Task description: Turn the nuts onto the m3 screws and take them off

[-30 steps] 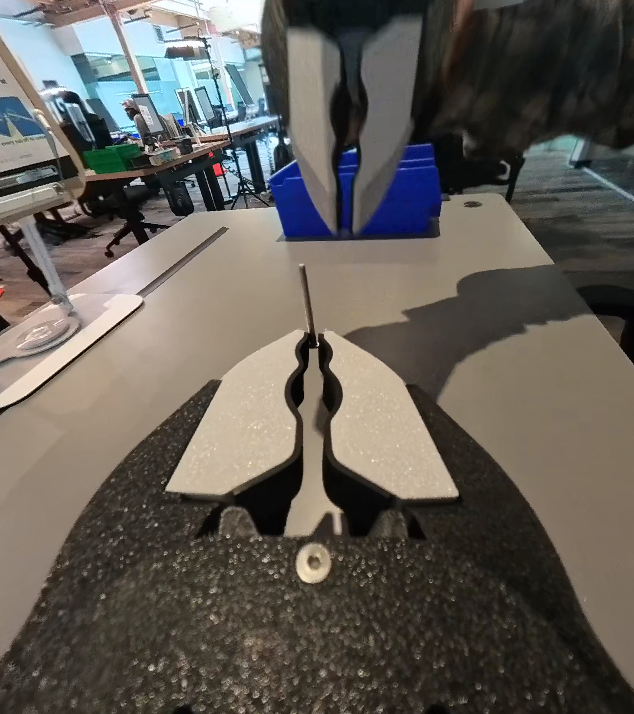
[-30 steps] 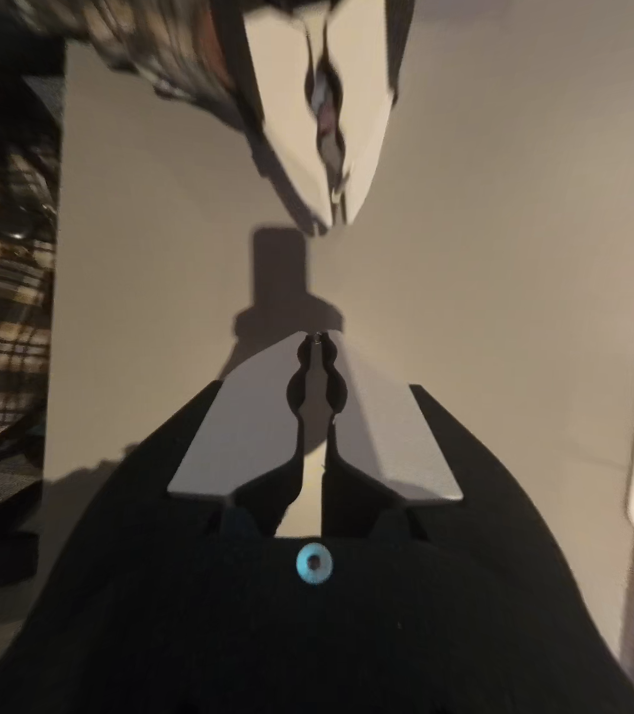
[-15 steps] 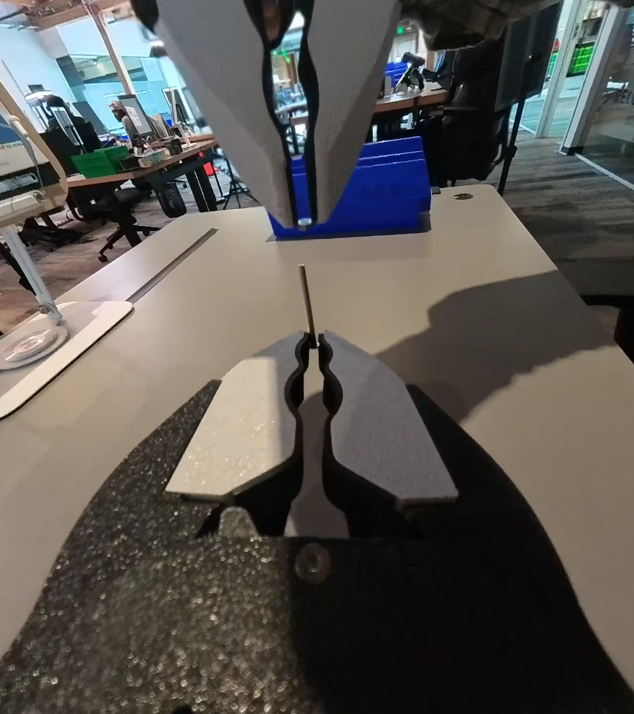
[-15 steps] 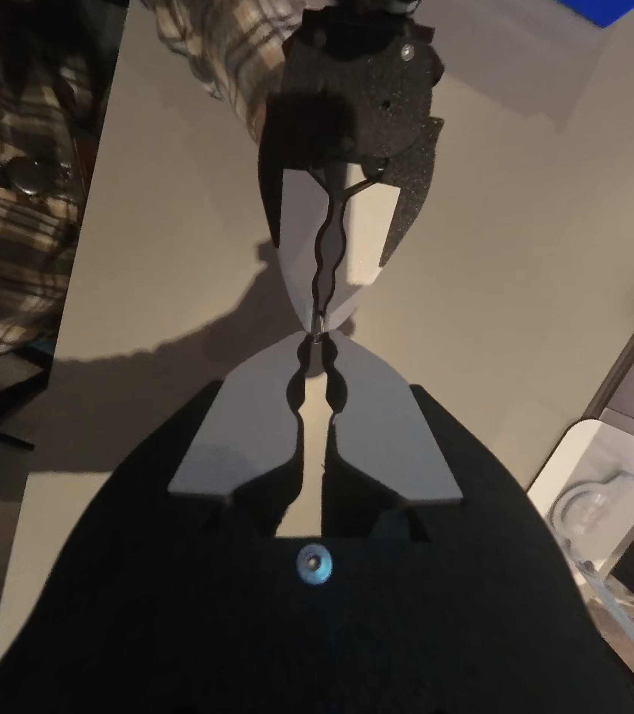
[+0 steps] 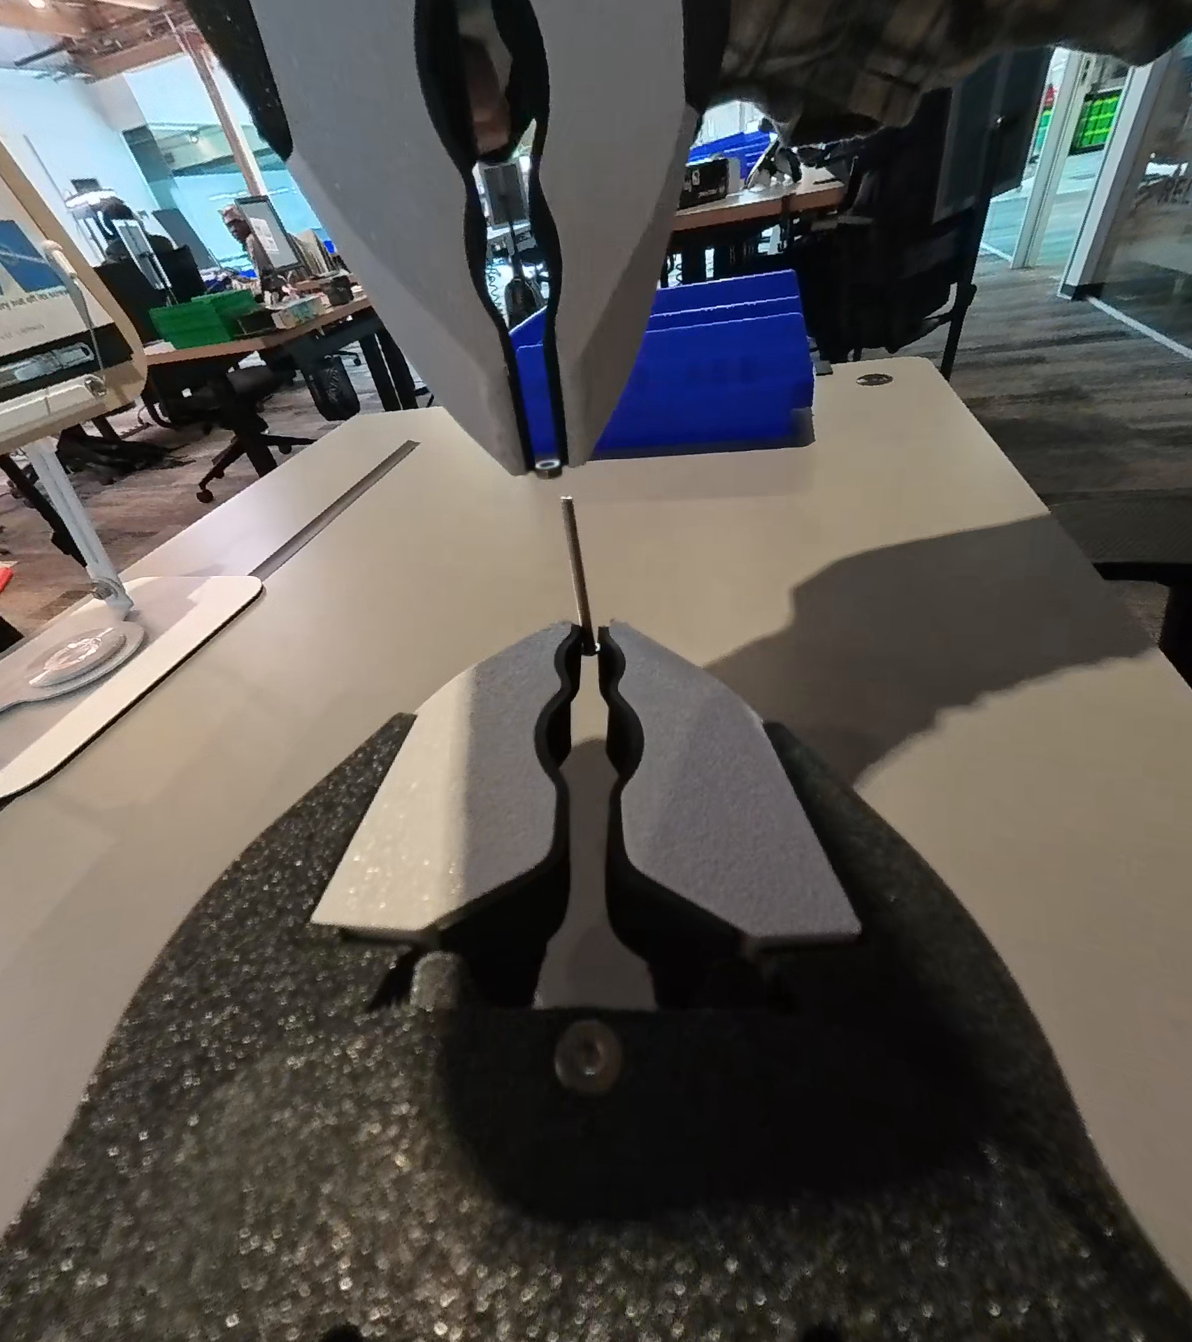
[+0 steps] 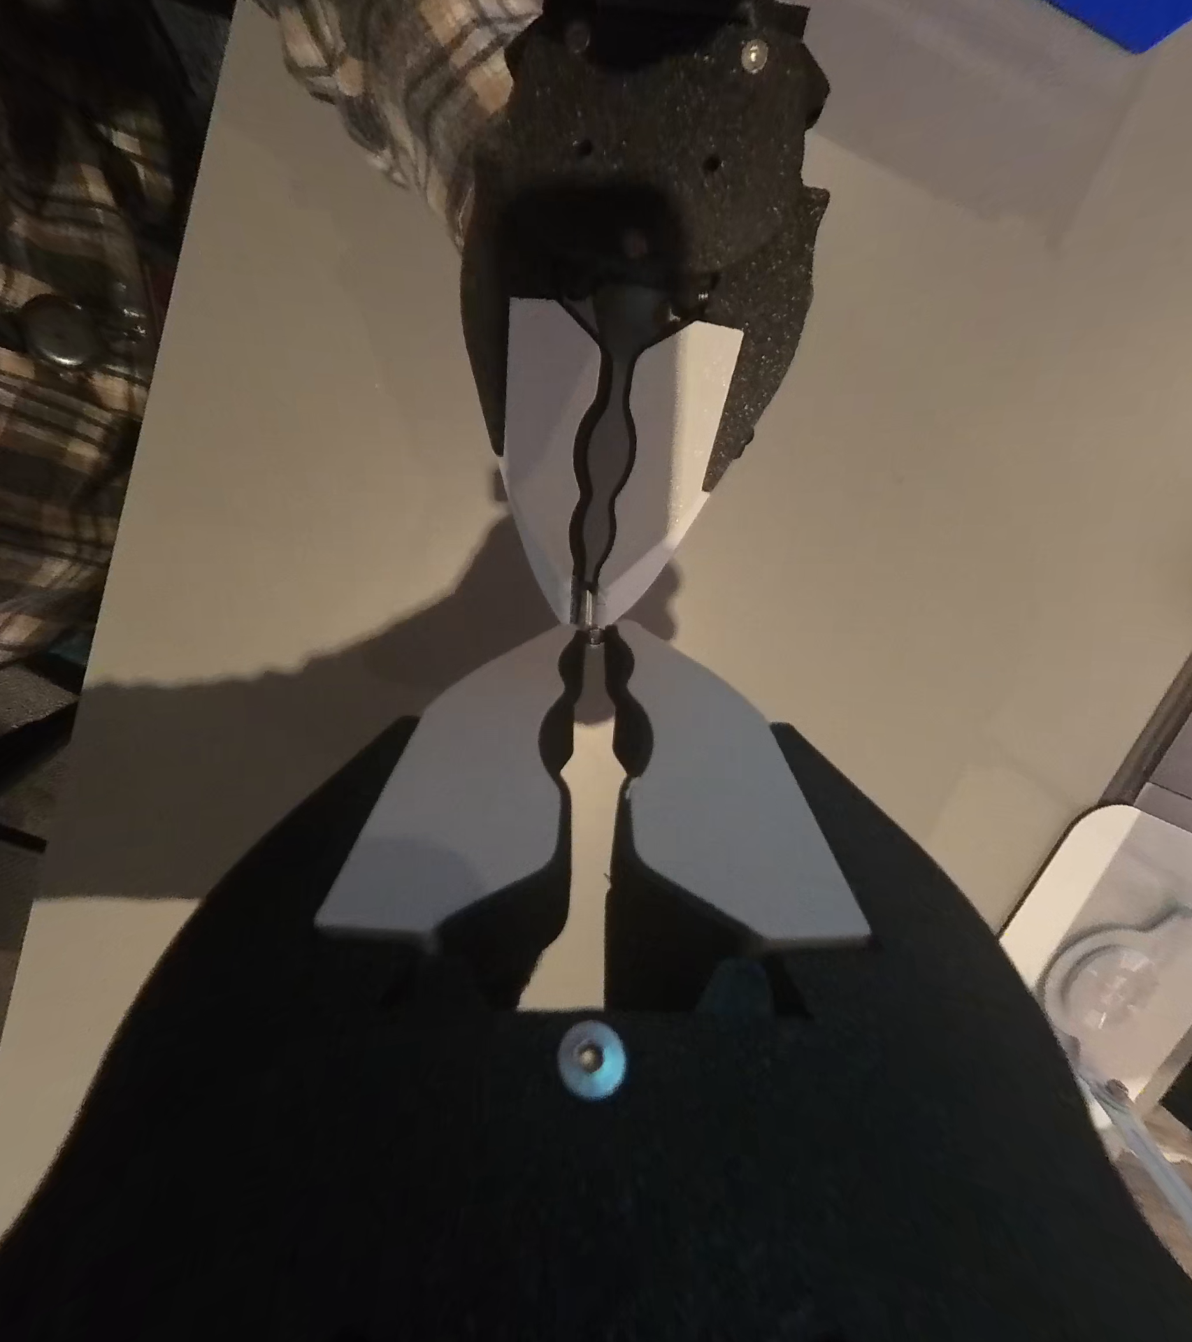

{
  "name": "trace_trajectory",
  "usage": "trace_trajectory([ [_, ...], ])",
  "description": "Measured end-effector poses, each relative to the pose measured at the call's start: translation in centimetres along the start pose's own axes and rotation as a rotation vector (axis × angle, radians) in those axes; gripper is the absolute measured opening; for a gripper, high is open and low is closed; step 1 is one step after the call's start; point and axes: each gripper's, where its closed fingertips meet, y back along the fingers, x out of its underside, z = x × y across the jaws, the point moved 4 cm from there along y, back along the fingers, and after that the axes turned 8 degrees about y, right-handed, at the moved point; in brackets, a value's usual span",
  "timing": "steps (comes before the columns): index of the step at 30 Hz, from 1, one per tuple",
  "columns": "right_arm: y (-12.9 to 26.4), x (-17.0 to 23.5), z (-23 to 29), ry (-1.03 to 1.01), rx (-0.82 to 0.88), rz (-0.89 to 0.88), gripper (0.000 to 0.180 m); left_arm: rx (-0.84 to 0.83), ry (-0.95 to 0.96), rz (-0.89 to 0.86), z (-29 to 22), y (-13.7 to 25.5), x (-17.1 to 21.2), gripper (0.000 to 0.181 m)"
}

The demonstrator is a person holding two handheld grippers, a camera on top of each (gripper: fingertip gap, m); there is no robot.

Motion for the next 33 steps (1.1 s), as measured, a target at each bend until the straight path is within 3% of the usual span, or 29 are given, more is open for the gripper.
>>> trace_trajectory([
  [33,-0.47,0.13,-0.03,-0.083,-0.016,-0.063,0.005,-0.023,-0.014,-0.006,0.17,0.15,-0.13,0.003],
])
